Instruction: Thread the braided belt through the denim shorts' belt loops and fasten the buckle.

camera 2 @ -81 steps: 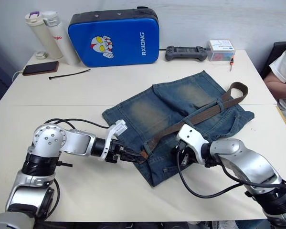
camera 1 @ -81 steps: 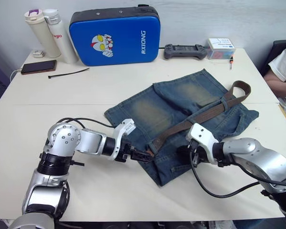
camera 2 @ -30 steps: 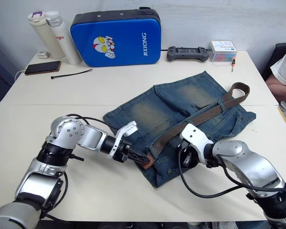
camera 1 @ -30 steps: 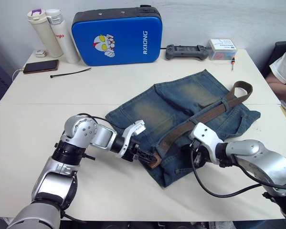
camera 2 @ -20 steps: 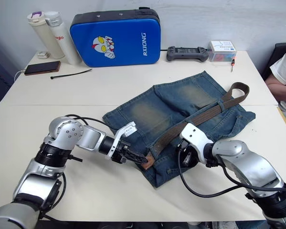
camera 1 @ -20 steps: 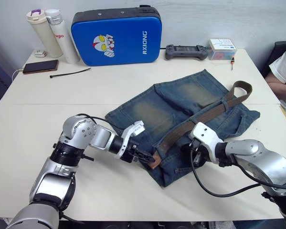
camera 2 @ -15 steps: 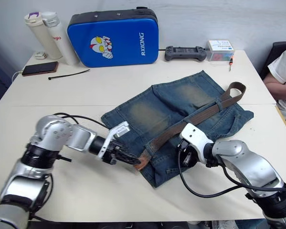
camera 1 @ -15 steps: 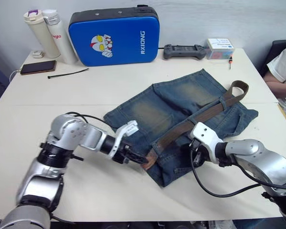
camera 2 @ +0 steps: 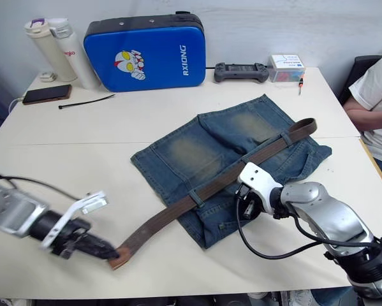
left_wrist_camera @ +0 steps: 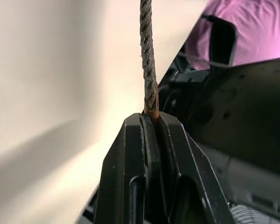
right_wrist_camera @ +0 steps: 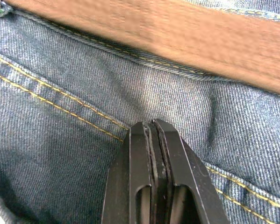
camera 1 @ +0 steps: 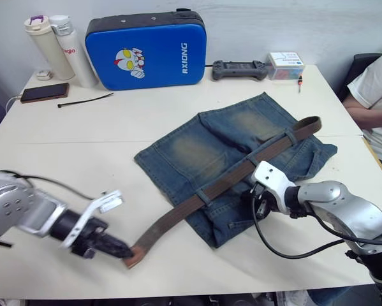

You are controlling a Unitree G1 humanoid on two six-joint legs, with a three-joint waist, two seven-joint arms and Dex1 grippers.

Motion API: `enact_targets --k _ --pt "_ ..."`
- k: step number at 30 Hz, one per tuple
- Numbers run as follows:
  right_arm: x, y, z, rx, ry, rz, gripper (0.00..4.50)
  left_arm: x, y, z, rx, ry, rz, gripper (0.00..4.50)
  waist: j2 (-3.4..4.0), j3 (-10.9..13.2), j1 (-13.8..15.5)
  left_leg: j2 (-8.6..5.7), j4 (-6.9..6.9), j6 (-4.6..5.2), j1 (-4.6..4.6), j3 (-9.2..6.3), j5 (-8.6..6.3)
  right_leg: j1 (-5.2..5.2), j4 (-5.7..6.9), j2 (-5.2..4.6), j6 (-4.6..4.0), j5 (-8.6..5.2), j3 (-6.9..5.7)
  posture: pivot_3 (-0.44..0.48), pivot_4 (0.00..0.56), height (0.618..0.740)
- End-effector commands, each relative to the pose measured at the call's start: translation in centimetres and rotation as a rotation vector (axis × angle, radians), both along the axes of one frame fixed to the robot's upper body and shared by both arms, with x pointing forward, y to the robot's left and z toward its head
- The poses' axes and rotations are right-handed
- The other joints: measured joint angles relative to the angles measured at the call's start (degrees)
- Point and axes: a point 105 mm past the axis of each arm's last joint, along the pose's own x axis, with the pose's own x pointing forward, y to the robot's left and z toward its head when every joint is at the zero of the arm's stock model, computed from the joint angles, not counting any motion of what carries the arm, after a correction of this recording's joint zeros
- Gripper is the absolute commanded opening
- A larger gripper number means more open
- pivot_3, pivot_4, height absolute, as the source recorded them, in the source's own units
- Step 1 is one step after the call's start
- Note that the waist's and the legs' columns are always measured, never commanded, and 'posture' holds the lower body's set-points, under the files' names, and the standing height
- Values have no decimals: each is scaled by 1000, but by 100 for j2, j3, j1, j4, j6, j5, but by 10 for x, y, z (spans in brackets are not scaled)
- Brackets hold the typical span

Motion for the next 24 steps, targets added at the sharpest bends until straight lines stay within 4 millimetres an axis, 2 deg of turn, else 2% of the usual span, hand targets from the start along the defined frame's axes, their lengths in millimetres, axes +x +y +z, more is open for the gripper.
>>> enact_targets --k 1,7,10,14,20,24 --pt "5 -8 -10 -37 24 -31 0 0 31 5 94 -37 90 24 -5 -3 -23 1 -6 0 2 0 0 -1 -1 -1 -5 -1 -1 0 150 740" --pt "9 1 -9 -27 24 22 0 -15 64 10 144 -30 198 24 -12 -7 -57 0 -46 0 13 5 1 -6 -7 -6 -16 -2 -1 0 150 740" --pt "11 5 -8 -23 25 44 0 -24 72 9 155 -25 223 24 -12 -7 -102 1 -66 -5 18 8 4 -14 -7 -6 -24 -3 0 0 150 740" --pt "12 9 -8 -26 25 59 0 -31 93 14 189 -48 287 24 -13 -7 -116 3 -74 -11 21 7 8 -16 -5 -5 -33 -5 -3 0 150 740" --pt "11 11 -9 -24 34 70 0 -38 99 16 168 -57 265 24 -12 -7 -151 4 -81 -12 22 6 8 -17 -8 -6 -39 -5 -4 0 150 740" --pt "10 10 -7 -21 29 67 0 -33 119 4 278 -184 186 24 -8 -5 -170 5 -88 -13 22 6 8 -17 -10 -7 -42 -6 -3 0 150 740"
